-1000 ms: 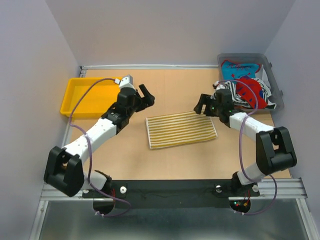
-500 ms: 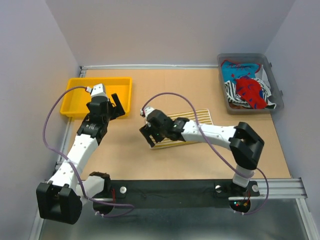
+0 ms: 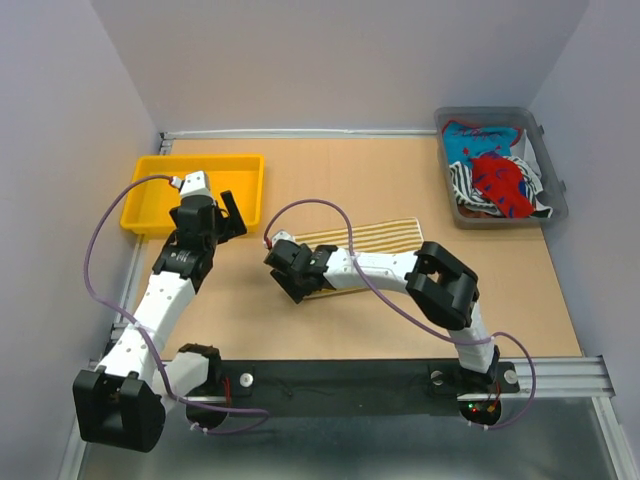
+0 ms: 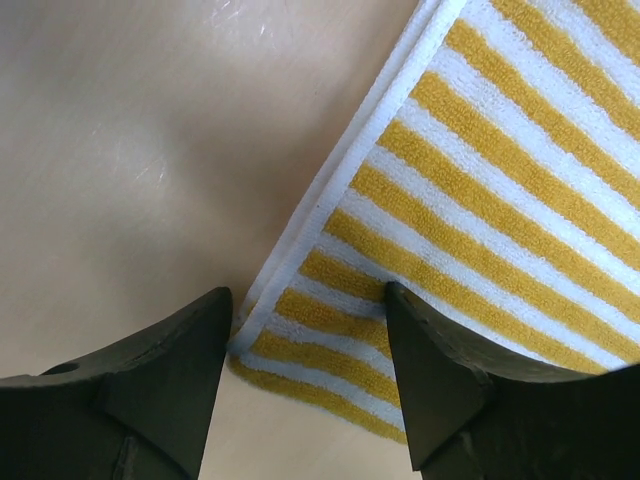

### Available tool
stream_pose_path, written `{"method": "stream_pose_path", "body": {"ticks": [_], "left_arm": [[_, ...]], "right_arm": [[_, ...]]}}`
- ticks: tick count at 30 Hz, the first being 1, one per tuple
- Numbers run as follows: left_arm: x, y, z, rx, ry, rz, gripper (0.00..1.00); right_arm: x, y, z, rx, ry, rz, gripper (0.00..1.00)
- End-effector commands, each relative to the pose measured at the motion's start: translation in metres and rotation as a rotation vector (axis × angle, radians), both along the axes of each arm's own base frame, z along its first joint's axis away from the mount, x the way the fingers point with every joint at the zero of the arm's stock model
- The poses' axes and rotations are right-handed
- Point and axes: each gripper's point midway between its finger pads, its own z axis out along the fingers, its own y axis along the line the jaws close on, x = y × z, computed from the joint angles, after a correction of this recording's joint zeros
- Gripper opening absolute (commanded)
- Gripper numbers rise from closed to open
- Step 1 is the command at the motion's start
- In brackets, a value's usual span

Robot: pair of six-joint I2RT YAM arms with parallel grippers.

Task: Fold and stack the towels
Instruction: Neatly place the folded towel into the bin

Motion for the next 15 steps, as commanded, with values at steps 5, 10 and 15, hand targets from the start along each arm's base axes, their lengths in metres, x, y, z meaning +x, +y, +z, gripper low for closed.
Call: {"method": "stream_pose_path", "body": {"ticks": [5,10,15], "left_arm": [[0.004,0.000,0.013,0.002,-0.049,-0.015,0.96],[0.004,-0.007,0.008,-0.018,-0.034,-0.044,0.96],[-0.002,-0.018,0.007,-0.101,-0.022,-0.055,0.96]], "right_arm": [[-0.008,-0.027,-0.035,-0.157,0.022,-0.058,0.63],[-0.016,-0.048,-0.049,-0.221,0.045,-0.077,0.35],[-0.011,-0.045,-0.040,-0.198,0.032,-0.085,0.00]]}}
